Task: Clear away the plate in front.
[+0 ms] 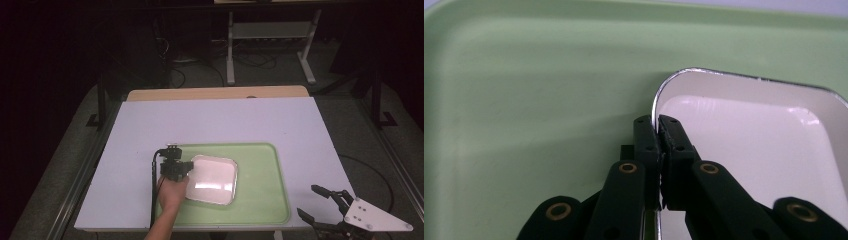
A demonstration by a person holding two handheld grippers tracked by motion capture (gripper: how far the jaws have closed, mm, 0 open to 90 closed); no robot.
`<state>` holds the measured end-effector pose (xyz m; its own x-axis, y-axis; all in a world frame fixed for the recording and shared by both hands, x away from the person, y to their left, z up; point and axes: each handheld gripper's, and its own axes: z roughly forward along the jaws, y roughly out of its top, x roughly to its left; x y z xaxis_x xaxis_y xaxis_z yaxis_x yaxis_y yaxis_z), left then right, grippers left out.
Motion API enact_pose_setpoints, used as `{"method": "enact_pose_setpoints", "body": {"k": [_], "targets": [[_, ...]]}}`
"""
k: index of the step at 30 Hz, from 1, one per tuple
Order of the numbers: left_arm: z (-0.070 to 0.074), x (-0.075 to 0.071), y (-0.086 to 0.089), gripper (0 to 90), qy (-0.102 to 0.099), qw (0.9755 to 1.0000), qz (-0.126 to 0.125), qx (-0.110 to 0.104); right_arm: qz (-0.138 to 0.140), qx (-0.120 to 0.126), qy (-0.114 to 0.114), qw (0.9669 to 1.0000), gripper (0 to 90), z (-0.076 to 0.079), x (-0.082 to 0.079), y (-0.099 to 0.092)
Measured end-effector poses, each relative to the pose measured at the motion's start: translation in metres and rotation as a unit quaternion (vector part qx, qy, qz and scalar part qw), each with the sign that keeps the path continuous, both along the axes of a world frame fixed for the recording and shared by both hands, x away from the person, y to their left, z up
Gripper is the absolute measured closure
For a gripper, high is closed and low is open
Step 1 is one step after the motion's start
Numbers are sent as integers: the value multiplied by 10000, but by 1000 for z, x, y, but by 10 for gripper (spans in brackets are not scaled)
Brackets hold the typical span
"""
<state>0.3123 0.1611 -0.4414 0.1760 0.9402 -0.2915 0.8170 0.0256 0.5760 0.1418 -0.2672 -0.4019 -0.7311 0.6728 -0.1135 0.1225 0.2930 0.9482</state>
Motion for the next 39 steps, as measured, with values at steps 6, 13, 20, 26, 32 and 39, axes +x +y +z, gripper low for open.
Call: {"method": "enact_pose_setpoints", "body": {"k": [6, 13, 20, 26, 32, 39], "targets": [[-3, -13, 2, 879, -161, 9981, 569, -165, 46, -9, -19, 10000, 259, 1, 1, 2], [-6, -15, -9, 883, -208, 9951, 921, -305, 99, -10, -36, 9999, 262, 1, 2, 3], [-1, -15, -10, 787, -335, 9969, 698, -170, 111, 4, -29, 9999, 265, 1, 3, 2], [9, -20, -4, 706, -689, 9971, 317, -84, 108, -41, -1, 9999, 263, 1, 5, 4], [12, -28, 0, 601, -838, 9961, -265, -117, -67, -32, 177, 9998, 248, -4, 10, -2], [17, -35, 2, 533, -934, 9900, -991, -366, -275, -37, 288, 9992, 235, -9, 14, -9]]}}
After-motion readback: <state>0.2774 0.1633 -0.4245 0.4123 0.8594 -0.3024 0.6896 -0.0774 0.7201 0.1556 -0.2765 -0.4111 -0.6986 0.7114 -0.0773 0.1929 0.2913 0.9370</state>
